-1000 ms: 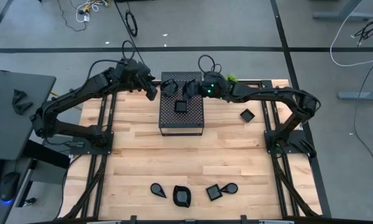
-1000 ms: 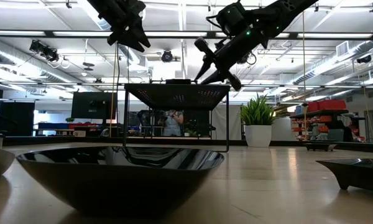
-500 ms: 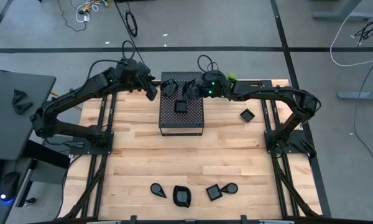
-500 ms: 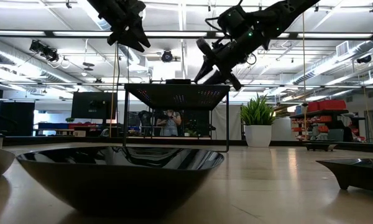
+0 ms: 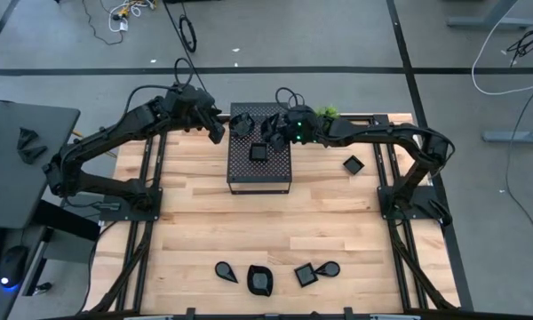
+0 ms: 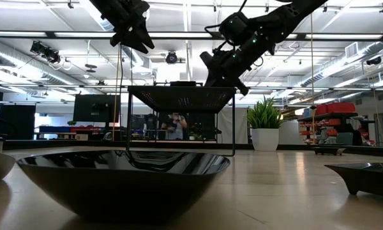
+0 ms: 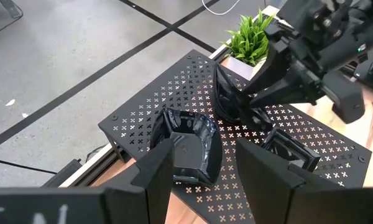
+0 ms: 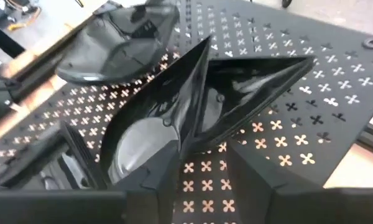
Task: Pick & Place Mini shaped plates
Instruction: Stack the drop shaped plate on top of the drop shaped plates on the shelf
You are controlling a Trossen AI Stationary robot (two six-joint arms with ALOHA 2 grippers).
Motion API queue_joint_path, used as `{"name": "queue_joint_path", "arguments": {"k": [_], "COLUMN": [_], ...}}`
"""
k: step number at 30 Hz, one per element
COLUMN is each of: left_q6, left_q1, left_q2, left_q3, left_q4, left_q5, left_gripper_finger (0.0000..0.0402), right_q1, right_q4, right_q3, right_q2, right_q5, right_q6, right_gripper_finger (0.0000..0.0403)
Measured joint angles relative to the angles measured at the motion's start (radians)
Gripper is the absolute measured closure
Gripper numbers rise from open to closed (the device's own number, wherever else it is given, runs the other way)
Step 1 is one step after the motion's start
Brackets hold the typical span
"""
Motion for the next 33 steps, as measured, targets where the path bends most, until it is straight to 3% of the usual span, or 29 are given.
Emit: {"name": "queue_joint_path", "arguments": {"k": [12,21,25,33], "left_q6": [0.000,0.000,0.000,0.000], "left_q1": [0.000,0.000,0.000,0.000], "left_q2": [0.000,0.000,0.000,0.000], "left_q3": [0.000,0.000,0.000,0.000], "left_q4": [-0.005,-0.005,-0.004,-0.004], "left_q5": [0.000,0.000,0.000,0.000], "left_gripper_finger": [0.0225,0.0225,0.0225,0.0225], "right_q1": [0.010,0.010,0.001,-0.013], "right_q4": [0.012,-0.007,-0.043,-0.141], "right_q3": [0.000,0.000,0.000,0.000], "right_q2": [-0.007,-0.036,-0.083,-0.077], "right_q5": [0.045,0.043,0.041,-0.075], "right_q6": [0.005,0.032,0.046,-0.018], "right_gripper_finger": [0.0392,0.0400,0.0380,0.0276]}}
